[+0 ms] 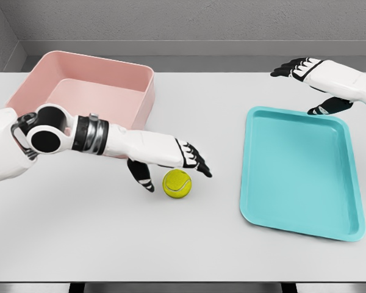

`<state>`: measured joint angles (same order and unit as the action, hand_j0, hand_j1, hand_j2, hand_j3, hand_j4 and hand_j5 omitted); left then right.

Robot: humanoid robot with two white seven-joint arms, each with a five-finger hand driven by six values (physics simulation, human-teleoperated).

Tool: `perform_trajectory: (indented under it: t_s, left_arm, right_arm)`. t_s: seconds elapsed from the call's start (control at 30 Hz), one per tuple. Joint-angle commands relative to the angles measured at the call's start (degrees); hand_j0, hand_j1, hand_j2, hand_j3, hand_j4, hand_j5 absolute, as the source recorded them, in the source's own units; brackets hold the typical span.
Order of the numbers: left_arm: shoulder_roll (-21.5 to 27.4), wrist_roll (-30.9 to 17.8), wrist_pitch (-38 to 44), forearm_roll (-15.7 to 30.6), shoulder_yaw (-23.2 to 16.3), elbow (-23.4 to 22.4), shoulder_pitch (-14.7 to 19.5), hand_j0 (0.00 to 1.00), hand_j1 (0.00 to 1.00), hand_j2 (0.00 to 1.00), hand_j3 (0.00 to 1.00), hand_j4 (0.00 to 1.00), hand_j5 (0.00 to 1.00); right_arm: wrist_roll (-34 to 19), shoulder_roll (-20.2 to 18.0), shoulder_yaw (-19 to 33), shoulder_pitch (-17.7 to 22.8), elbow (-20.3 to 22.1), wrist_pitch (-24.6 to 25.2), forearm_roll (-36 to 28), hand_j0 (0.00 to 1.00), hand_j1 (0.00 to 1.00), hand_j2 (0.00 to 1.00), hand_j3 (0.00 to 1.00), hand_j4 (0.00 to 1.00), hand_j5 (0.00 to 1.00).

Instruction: Put the tennis from the blue tray into the pink basket with both arms

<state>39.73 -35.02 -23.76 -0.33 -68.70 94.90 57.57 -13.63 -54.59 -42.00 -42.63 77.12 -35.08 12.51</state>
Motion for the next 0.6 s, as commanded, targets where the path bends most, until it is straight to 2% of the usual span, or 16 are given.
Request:
perform_trajectory:
  t_s: [0.0, 0.3, 0.57]
  left_arm:
    - [-0.97, 0.02, 0.03, -0.46, 0.06, -2.26, 0.0, 1.0, 1.0, 1.0, 1.0, 1.0, 1.0]
    - [-2.12, 0.02, -0.23, -0.55, 0.15, -3.06, -0.09, 1.0, 1.0, 1.0, 1.0, 1.0, 1.0]
    - [-2.2, 0.02, -0.23, -1.34, 0.5, -3.76, -1.93, 1.0, 1.0, 1.0, 1.0, 1.0, 1.0]
  right_arm:
    - [0.01, 0.01, 0.08, 0.0, -0.04, 0.08, -0.38, 1.0, 1.0, 1.0, 1.0, 1.0, 1.0]
    - [0.01, 0.09, -0.1, 0.0, -0.04, 0.08, -0.38, 1.0, 1.0, 1.0, 1.0, 1.0, 1.0]
    - [0.01, 0.18, -0.27, 0.09, 0.14, 0.08, -0.38, 1.0, 1.0, 1.0, 1.0, 1.0, 1.0]
